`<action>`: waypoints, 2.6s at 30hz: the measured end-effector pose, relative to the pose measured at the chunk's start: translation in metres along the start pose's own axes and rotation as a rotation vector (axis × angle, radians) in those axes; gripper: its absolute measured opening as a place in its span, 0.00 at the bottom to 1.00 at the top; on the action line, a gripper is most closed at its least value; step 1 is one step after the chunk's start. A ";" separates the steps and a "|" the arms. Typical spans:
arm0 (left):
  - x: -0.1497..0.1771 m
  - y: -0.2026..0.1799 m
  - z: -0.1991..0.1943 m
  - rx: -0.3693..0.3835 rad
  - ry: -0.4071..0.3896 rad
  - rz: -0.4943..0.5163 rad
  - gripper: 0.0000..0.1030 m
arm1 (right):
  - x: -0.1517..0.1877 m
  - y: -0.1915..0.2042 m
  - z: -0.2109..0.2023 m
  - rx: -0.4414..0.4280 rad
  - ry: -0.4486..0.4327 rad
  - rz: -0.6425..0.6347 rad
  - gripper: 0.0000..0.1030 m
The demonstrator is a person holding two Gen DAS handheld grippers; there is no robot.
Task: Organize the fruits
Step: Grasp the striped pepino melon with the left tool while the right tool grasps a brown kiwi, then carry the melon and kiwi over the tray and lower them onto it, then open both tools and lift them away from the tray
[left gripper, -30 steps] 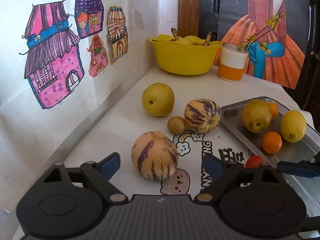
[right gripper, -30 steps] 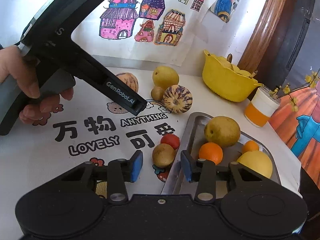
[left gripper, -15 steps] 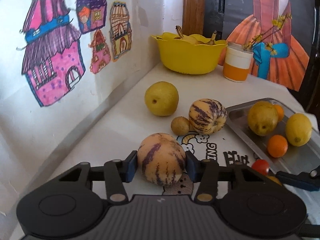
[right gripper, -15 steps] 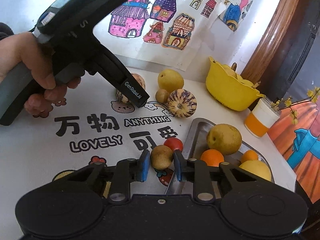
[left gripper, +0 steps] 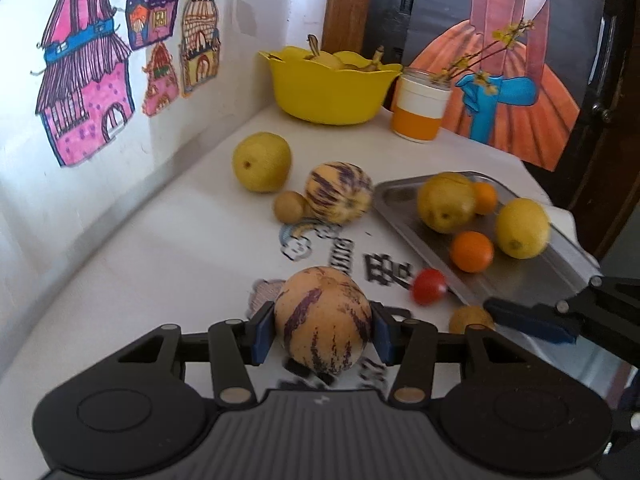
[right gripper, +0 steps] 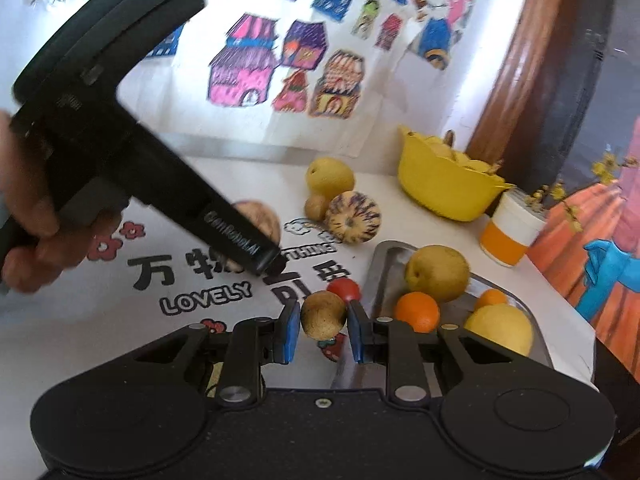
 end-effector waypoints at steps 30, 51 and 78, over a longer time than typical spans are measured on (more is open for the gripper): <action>-0.014 -0.122 0.021 0.147 0.010 0.067 0.52 | 0.083 -0.105 -0.034 0.163 0.023 0.287 0.26; -0.009 -0.132 0.032 0.141 0.041 0.113 0.61 | 0.084 -0.109 -0.026 0.154 0.042 0.301 0.32; 0.018 -0.072 -0.098 0.049 -0.246 -0.029 1.00 | 0.061 -0.074 -0.133 0.162 -0.053 0.377 0.99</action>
Point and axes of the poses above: each gripper's, at about its wrist camera, not at the fingertips, and z roughly the way its jaws point, y to its left, x to its underside, the point moved 6 cm from there along z, roughly the way its jaws point, and after that the axes turned 5 degrees about y, right-handed, at the moved point
